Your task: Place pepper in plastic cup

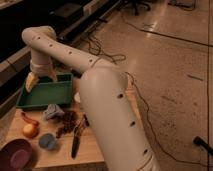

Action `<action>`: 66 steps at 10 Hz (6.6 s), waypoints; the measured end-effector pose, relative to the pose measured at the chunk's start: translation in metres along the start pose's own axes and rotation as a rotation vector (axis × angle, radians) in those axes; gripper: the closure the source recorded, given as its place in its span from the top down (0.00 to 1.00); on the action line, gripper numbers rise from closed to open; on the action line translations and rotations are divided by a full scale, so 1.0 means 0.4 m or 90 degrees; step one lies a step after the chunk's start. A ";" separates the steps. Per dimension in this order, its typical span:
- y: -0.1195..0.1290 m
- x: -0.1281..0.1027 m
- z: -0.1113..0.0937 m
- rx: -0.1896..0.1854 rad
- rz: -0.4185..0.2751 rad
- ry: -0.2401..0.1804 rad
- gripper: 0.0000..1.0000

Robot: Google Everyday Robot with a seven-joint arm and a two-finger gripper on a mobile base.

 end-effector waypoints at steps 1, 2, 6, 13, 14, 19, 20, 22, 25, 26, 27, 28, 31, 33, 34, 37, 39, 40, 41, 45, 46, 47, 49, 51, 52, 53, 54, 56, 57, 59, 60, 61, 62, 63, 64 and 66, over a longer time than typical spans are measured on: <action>-0.005 0.003 0.006 -0.002 -0.012 0.007 0.80; -0.038 0.015 0.025 -0.002 -0.037 0.017 0.80; -0.209 0.072 0.133 -0.005 -0.130 0.078 0.80; -0.234 0.110 0.244 -0.004 -0.151 0.122 0.80; -0.231 0.110 0.242 -0.004 -0.150 0.123 0.80; -0.242 0.129 0.280 0.016 -0.158 0.092 0.80; -0.255 0.138 0.316 0.020 -0.163 0.079 0.80; -0.266 0.146 0.376 0.017 -0.167 0.061 0.80; -0.264 0.148 0.432 0.026 -0.159 0.054 0.80; -0.257 0.148 0.457 0.032 -0.152 0.051 0.80; -0.251 0.148 0.470 0.036 -0.146 0.048 0.80; -0.250 0.149 0.474 0.038 -0.142 0.048 0.80; -0.244 0.149 0.494 0.045 -0.129 0.045 0.80; -0.228 0.147 0.515 0.049 -0.118 0.042 0.80; -0.229 0.147 0.521 0.048 -0.119 0.040 0.80; -0.232 0.143 0.545 0.042 -0.122 0.029 0.80; -0.243 0.143 0.552 0.042 -0.123 0.026 0.80; -0.249 0.143 0.552 0.035 -0.126 0.023 0.80; -0.256 0.145 0.543 0.024 -0.129 0.024 0.80; -0.251 0.195 0.419 -0.032 -0.146 0.054 0.80; -0.223 0.214 0.389 -0.041 -0.148 0.064 0.80; -0.203 0.230 0.355 -0.045 -0.150 0.075 0.80; -0.193 0.245 0.317 -0.047 -0.157 0.090 0.80; -0.222 0.234 0.312 -0.028 -0.162 0.089 0.80; -0.249 0.212 0.320 -0.001 -0.163 0.080 0.80; -0.266 0.191 0.332 0.020 -0.160 0.070 0.80; -0.274 0.175 0.336 0.030 -0.157 0.065 0.80; -0.287 0.135 0.332 0.041 -0.153 0.055 0.80; -0.297 0.111 0.331 0.044 -0.149 0.050 0.80; -0.303 0.049 0.340 0.049 -0.128 0.031 0.80; -0.293 0.010 0.346 0.050 -0.113 0.020 0.80; -0.289 -0.002 0.347 0.051 -0.107 0.018 0.80; -0.281 -0.024 0.351 0.051 -0.095 0.009 0.80; -0.288 -0.028 0.356 0.054 -0.094 0.004 0.80; -0.296 -0.032 0.363 0.057 -0.094 -0.001 0.80; -0.293 -0.036 0.398 0.072 -0.083 -0.011 0.80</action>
